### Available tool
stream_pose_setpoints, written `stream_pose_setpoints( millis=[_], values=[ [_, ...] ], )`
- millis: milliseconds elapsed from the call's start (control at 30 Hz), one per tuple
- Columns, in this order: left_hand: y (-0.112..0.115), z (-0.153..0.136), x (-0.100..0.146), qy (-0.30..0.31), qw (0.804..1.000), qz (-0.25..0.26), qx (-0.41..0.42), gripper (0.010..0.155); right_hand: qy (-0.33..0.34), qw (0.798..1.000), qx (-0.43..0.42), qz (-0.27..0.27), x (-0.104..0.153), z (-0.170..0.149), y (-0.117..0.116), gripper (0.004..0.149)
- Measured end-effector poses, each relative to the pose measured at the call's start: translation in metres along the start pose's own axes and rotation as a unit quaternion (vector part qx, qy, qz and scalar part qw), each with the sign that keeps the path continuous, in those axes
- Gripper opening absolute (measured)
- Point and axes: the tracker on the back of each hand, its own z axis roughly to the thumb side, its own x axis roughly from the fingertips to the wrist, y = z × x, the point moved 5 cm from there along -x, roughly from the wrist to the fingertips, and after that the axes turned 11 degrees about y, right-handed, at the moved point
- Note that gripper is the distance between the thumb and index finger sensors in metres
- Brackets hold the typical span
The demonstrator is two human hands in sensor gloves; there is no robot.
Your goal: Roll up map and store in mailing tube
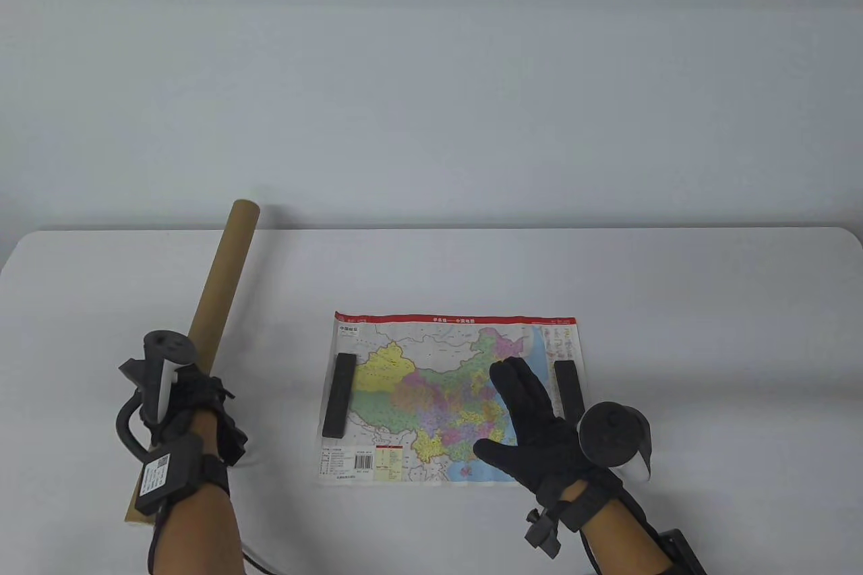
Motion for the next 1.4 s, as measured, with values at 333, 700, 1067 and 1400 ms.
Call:
stream_pose_setpoints(
  millis=[333, 700, 1067, 1400],
  values=[
    [-0.040, 0.091, 0.074, 0.261, 0.959, 0.091, 0.056, 0.078, 0.006, 1.000, -0.003, -0.017, -0.001, 0.004, 0.008, 0.094],
    [-0.009, 0.108, 0.119, 0.401, 0.913, 0.066, 0.032, 0.079, 0.009, 0.997, -0.027, -0.068, 0.004, 0.005, 0.027, 0.092],
    [0.016, 0.110, 0.122, 0.462, 0.887, -0.009, -0.011, 0.078, 0.026, 0.977, -0.129, -0.170, 0.014, 0.005, 0.062, 0.073],
    [0.036, 0.118, 0.124, 0.461, 0.882, -0.070, -0.073, 0.077, 0.018, 0.983, -0.072, -0.169, 0.017, 0.008, 0.070, 0.054]
  ],
)
